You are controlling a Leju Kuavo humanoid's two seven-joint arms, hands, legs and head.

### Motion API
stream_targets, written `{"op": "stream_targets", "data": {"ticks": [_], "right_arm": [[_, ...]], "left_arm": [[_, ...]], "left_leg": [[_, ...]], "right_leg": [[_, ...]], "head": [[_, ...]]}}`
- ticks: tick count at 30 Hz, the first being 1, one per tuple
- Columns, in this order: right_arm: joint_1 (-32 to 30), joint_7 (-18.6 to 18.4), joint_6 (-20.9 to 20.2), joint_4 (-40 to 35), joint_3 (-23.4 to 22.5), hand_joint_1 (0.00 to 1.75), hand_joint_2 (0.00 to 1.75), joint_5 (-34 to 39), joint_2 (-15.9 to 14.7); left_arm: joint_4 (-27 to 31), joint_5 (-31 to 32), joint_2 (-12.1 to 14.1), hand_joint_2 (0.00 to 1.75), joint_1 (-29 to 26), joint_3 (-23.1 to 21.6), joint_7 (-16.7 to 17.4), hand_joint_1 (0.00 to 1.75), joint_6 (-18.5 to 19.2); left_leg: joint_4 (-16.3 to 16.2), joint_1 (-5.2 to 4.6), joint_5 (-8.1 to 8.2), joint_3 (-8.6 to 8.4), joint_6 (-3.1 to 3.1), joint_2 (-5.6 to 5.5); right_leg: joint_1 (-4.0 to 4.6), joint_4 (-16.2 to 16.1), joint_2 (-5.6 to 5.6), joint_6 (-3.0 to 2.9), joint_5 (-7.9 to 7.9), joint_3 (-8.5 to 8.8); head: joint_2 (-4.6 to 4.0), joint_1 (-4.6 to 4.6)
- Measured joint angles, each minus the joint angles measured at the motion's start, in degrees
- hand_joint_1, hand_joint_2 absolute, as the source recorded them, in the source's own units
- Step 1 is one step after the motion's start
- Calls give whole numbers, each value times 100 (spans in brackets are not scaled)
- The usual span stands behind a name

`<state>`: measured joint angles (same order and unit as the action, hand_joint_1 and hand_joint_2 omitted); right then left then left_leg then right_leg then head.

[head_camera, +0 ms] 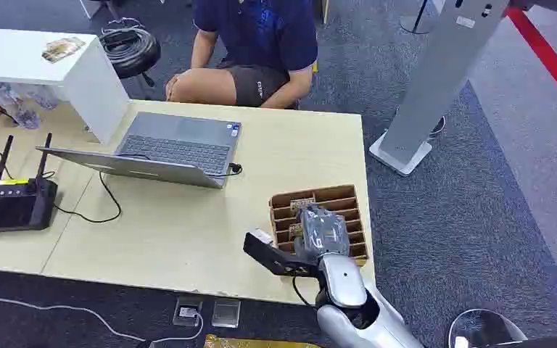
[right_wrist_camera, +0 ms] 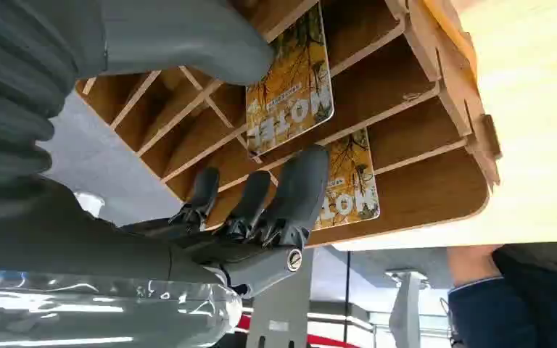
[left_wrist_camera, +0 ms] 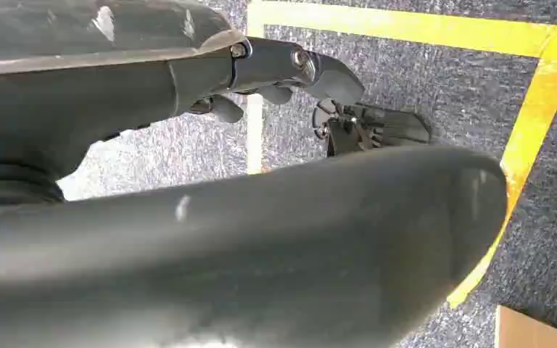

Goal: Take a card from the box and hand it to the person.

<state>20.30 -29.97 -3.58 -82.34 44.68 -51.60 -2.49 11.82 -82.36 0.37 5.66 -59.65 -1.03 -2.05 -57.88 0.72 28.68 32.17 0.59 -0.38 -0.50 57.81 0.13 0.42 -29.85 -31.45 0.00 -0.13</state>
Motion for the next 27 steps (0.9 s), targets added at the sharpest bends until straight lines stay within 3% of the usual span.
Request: {"op": "stream_targets", "data": {"ticks": [11,18,27], "right_arm": [[0,4,-15,0,0,98,175,2,0],[0,4,-20,0,0,93,175,0,-2],[-22,4,-17,0,-2,98,175,2,-46]], "left_arm": [[0,0,0,0,0,0,-11,0,26],[0,0,0,0,0,0,-11,0,37],[0,9,0,0,0,0,-11,0,44]], "left_leg": [[0,0,0,0,0,0],[0,0,0,0,0,0],[0,0,0,0,0,0]], "right_leg": [[0,0,0,0,0,0],[0,0,0,0,0,0],[0,0,0,0,0,0]], "head": [[0,2],[0,0],[0,2]]}}
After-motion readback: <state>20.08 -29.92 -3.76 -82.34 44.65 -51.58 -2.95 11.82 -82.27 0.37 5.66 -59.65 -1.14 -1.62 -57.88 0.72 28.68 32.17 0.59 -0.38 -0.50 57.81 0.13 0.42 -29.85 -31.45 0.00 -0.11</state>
